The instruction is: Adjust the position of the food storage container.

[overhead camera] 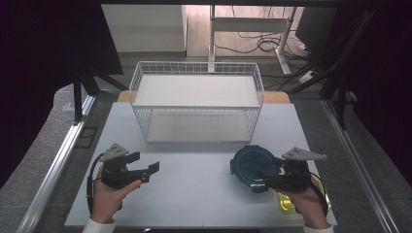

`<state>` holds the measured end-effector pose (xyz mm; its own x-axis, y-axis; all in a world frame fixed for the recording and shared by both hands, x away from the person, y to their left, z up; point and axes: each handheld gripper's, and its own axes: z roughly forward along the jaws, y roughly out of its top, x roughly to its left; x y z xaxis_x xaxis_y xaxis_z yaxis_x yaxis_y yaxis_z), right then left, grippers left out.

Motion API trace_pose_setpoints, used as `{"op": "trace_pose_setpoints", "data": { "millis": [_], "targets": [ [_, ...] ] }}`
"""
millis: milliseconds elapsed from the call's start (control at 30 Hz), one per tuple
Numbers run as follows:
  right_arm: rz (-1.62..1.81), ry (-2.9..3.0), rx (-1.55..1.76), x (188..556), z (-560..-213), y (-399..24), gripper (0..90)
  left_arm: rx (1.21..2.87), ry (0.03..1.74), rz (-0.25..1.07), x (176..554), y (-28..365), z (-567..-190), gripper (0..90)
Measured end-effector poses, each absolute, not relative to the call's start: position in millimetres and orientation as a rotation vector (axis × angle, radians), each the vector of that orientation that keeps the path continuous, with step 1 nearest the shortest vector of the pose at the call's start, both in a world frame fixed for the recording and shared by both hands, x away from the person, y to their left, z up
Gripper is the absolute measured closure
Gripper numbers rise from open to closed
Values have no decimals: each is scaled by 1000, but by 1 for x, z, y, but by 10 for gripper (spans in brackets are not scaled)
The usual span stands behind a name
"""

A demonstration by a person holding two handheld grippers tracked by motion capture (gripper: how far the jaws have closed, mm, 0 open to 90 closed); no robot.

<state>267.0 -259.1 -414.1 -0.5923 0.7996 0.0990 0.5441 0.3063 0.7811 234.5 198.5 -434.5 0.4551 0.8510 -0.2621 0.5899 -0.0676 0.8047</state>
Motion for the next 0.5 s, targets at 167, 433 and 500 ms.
{"op": "trace_pose_setpoints", "data": {
  "millis": [167,433,500],
  "targets": [
    [1157,2284,1233,270,-417,-259,253,1792,1236,361,234,196,-436,170],
    [1166,2296,1241,273,-419,-251,253,1783,1245,323,234,202,-444,177],
    [1168,2302,1251,272,-421,-250,255,1786,1239,313,236,200,-445,177]
  ]
}}
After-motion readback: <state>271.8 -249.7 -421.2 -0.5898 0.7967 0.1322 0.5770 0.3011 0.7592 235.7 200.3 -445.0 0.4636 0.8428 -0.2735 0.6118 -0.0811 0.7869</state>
